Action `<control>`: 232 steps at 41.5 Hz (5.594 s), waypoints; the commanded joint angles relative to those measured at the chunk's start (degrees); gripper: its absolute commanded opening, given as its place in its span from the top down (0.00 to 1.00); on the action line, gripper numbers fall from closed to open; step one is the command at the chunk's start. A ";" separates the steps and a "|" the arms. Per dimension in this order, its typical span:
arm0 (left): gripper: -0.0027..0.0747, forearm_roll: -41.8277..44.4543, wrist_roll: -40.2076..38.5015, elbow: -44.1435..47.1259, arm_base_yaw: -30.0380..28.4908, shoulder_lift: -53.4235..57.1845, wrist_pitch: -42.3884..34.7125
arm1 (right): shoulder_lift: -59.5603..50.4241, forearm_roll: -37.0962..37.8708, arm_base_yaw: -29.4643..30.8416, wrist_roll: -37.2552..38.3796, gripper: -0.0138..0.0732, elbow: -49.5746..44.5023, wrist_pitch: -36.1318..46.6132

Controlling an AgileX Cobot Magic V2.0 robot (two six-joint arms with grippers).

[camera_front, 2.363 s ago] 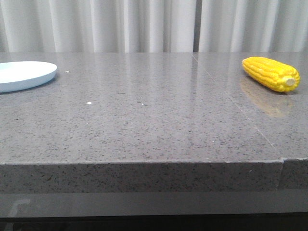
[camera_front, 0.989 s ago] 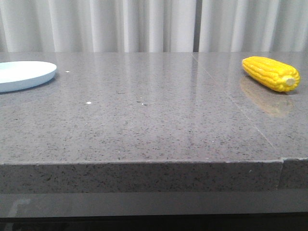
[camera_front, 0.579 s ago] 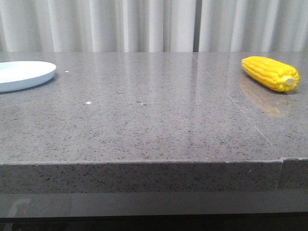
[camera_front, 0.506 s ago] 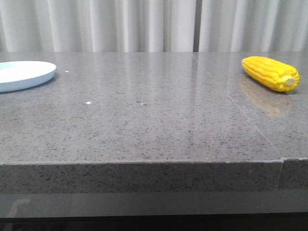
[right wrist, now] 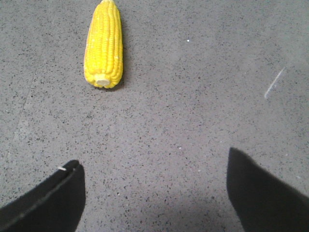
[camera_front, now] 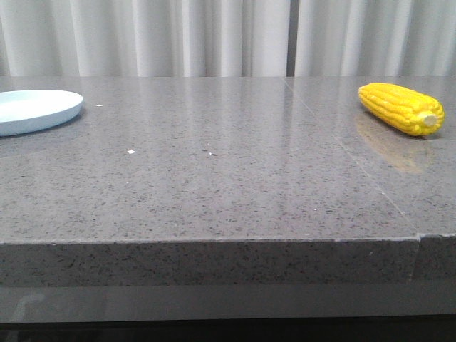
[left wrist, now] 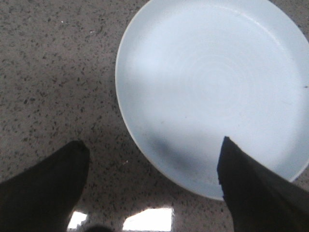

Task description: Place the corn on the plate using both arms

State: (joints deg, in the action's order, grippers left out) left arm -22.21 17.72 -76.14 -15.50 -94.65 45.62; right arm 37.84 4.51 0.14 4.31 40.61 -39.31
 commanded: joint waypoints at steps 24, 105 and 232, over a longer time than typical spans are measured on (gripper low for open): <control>0.31 -2.05 0.17 -9.15 0.23 -9.23 -5.64 | 0.27 0.43 0.36 -0.39 0.13 1.59 3.53; 0.99 -5.61 0.17 -20.74 14.33 -5.78 3.84 | 0.27 0.43 0.36 -0.39 0.13 1.59 3.53; 0.41 21.52 -15.58 22.87 45.87 58.09 3.57 | 0.27 -0.82 0.36 -0.39 0.13 1.65 7.06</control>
State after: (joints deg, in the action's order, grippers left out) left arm 0.00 2.73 -51.72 30.04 -36.38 53.51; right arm 37.84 4.10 0.14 4.18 40.61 -37.74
